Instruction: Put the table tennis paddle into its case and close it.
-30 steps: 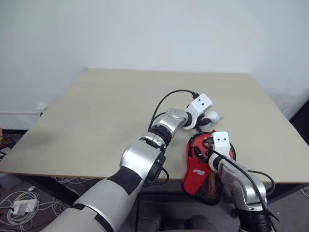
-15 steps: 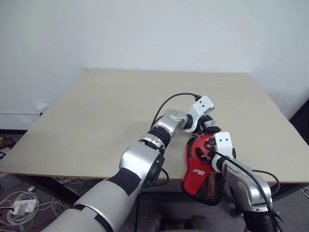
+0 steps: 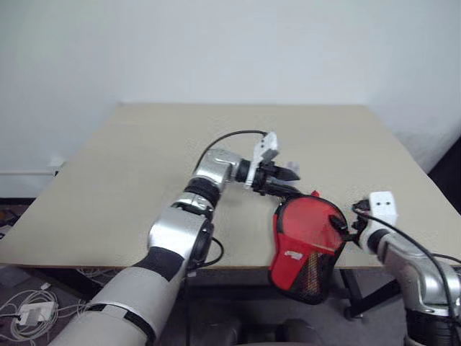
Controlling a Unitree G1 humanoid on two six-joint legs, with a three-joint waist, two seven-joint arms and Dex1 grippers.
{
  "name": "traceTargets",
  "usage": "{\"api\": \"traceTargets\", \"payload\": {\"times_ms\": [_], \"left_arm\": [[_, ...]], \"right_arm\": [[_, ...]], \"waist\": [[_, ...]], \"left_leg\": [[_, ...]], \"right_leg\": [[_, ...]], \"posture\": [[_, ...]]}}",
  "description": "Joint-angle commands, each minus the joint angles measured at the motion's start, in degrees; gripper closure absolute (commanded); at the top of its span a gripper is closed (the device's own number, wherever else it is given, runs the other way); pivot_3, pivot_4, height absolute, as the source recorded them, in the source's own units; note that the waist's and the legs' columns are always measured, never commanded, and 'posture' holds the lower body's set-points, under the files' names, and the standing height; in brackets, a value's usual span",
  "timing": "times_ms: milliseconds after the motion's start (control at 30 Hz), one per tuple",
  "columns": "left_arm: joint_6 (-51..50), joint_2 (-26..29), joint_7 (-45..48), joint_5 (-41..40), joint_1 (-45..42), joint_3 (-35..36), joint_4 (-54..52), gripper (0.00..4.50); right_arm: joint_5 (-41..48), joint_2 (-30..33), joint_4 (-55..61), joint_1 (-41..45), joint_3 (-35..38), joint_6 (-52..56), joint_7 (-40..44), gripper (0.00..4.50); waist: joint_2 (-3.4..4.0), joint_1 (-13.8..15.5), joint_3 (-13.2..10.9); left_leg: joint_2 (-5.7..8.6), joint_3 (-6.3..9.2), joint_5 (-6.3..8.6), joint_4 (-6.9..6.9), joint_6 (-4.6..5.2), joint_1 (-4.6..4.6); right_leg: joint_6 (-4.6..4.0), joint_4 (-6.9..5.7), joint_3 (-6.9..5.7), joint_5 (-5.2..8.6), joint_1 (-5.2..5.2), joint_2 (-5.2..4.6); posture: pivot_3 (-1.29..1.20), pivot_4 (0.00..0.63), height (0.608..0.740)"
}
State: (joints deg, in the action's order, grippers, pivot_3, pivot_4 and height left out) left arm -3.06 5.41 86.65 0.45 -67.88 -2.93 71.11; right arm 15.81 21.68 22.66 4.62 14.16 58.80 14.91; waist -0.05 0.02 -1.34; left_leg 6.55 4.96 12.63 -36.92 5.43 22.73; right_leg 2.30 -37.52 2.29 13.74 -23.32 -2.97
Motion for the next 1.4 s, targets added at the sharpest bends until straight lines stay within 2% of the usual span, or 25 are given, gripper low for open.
{"api": "traceTargets", "payload": {"times_ms": [33, 267, 400, 533, 733, 867, 1067, 1400], "left_arm": [[-1.73, 2.41, 5.74, -2.15, 1.76, -4.15, -6.16, 1.25], [-4.37, 0.91, 5.10, -1.45, 9.52, -7.92, -16.16, 1.25], [-4.47, -2.59, -2.62, -0.65, 14.67, -9.46, -21.54, 1.25], [-1.34, -6.95, -13.59, 4.61, 17.54, -14.15, -19.30, 1.25], [-2.09, -11.27, -22.75, 7.44, 17.14, -16.38, -14.79, 1.25], [-2.61, -11.60, -22.58, 9.66, 18.30, -19.93, -15.90, 1.25], [-5.34, -9.04, -19.84, 11.22, 20.56, -23.46, -18.35, 1.25], [-12.10, -8.28, -20.83, 11.08, 24.57, -25.26, -23.07, 1.25]], "right_arm": [[1.30, 2.07, -1.25, 2.92, 2.21, -0.43, 1.29, 0.00], [2.42, 3.22, -5.44, 10.47, 2.64, -0.95, 1.55, 0.00], [2.43, 3.36, -8.24, 15.68, 3.07, -1.14, 0.38, 0.00], [2.70, 2.64, -11.48, 20.41, 2.51, -0.97, -0.30, 0.00], [3.62, 0.65, -13.14, 23.55, 0.31, -0.48, 0.04, 0.00], [4.12, -1.69, -16.55, 26.57, -1.14, 1.75, -0.40, 0.00], [5.99, -4.36, -23.74, 32.21, -3.46, 3.46, 1.83, 0.00], [4.52, -6.49, -45.09, 41.38, -4.99, -3.65, 5.98, 0.00]], "waist": [[0.01, 0.03, -0.01], [0.09, 0.33, -0.07], [0.14, 0.32, -0.10], [0.15, 0.43, -0.10], [0.18, 0.65, -0.09], [0.20, 0.65, -0.08], [0.22, 0.55, -0.06], [0.27, 0.19, 0.06]], "left_leg": [[0.00, 0.00, 0.00, -0.02, 0.00, 0.01], [0.00, -0.02, 0.00, -0.08, 0.01, 0.07], [0.00, -0.01, 0.00, -0.06, 0.01, 0.06], [0.00, -0.02, -0.01, -0.07, 0.01, 0.05], [0.00, -0.02, 0.00, -0.07, 0.01, 0.04], [0.00, -0.02, 0.00, -0.07, 0.01, 0.01], [0.00, -0.02, 0.00, -0.05, 0.01, -0.02], [0.00, -0.01, 0.00, 0.00, 0.00, -0.12]], "right_leg": [[0.00, 0.00, 0.00, 0.00, 0.00, -0.01], [-0.02, 0.01, 0.05, -0.01, 0.00, -0.05], [-0.02, 0.00, 0.08, -0.02, -0.01, -0.05], [-0.03, -0.01, 0.09, -0.03, 0.00, -0.04], [-0.03, -0.03, 0.09, -0.03, 0.00, -0.04], [-0.03, -0.03, 0.08, -0.03, 0.03, -0.03], [-0.05, -0.03, 0.07, -0.04, 0.04, -0.01], [-0.06, -0.02, 0.06, -0.04, 0.10, 0.02]], "posture": [[0.00, 0.000, 0.740], [0.00, 0.000, 0.740], [0.00, 0.000, 0.740], [0.00, 0.000, 0.740], [0.00, 0.000, 0.740], [0.00, 0.000, 0.740], [0.00, 0.000, 0.740], [0.00, 0.000, 0.740]]}}
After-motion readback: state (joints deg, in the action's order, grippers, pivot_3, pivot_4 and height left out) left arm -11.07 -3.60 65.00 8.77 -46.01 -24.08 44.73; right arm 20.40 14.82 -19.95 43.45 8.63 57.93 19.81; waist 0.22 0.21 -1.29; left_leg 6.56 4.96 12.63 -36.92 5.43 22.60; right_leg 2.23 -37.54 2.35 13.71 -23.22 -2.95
